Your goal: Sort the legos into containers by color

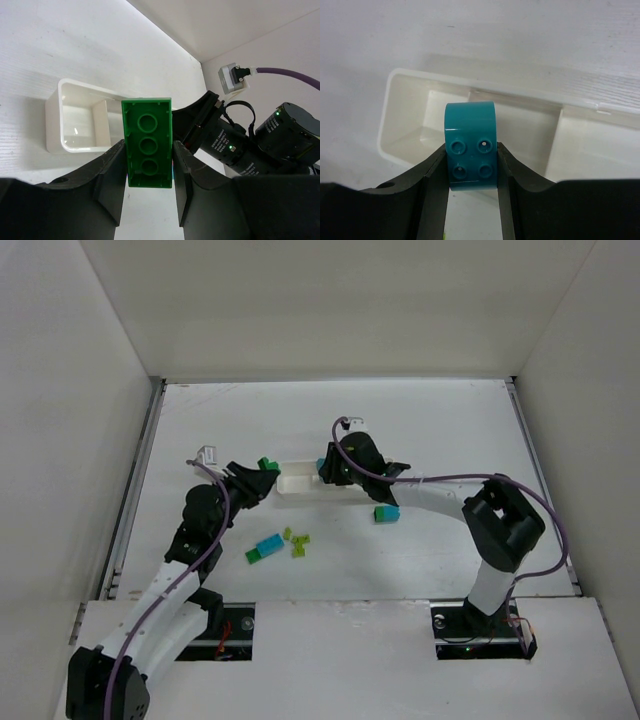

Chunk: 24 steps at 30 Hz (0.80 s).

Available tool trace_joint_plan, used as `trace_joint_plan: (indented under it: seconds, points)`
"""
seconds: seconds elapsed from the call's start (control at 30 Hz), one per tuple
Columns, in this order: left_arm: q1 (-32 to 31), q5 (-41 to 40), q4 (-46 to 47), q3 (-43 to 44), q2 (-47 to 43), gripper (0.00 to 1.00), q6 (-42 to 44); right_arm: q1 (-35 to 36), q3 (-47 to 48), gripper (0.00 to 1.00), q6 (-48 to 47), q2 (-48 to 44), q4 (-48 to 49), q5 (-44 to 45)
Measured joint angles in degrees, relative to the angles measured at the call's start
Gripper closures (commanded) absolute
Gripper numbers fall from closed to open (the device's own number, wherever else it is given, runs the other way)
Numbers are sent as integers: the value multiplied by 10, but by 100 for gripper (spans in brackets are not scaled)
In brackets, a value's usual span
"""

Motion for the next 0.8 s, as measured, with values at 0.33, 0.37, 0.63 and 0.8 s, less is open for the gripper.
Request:
trace_joint_plan:
  seconds: [0.33, 0.37, 0.63, 0.8]
  points:
    - [-18, 0, 7, -3, 10, 87, -2, -1, -3, 48, -4, 1, 1, 6]
    - [-19, 0, 8, -4, 10, 87, -2, -1, -3, 47, -5, 1, 1, 6]
    - [-21, 0, 16, -5, 17, 87, -3, -1, -11, 46, -5, -9, 2, 6]
    - [-38, 2, 24, -5, 25, 85, -3, -1, -53, 54, -4, -87, 2, 9]
